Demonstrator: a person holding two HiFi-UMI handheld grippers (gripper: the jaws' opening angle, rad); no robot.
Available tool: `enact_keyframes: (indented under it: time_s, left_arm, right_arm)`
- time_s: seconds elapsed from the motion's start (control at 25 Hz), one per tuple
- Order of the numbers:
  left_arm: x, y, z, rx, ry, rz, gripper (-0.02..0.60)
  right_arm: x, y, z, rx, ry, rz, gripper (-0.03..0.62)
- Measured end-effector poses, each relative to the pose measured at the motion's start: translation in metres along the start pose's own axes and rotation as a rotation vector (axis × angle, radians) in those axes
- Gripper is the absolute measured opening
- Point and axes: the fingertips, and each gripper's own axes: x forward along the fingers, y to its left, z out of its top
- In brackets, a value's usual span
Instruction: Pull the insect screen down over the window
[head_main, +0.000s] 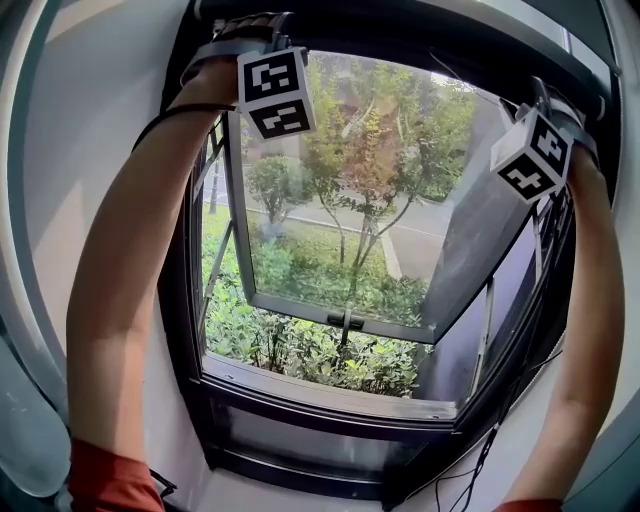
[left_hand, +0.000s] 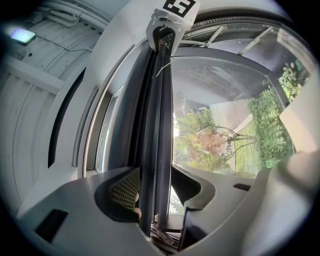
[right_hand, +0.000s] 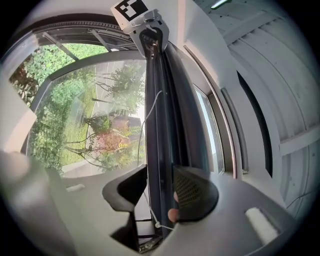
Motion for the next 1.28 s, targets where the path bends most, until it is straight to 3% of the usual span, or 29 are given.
enact_keyframes:
  time_s: [0.28,0.96,1.28]
  left_arm:
    - [0.009,-0.004,-0.002,0.044,0.056,-0.042,0.189]
    - [-0.014,-0.028,-0.004,0.044,0.011,-0.1,0.195]
    - [-0.034,-0.049,-0.005,-0.006,-0.035,-0.108,0.196]
  right_arm:
    - [0.003,0.002,0.0,-0.015,0.019,0.032,0.17]
    - [-0.018,0.028,0.001,0.008,-0.002,0.103,0.17]
    - [-0.034,0.049,0.001,0.001,-0.035,0.106,0.169]
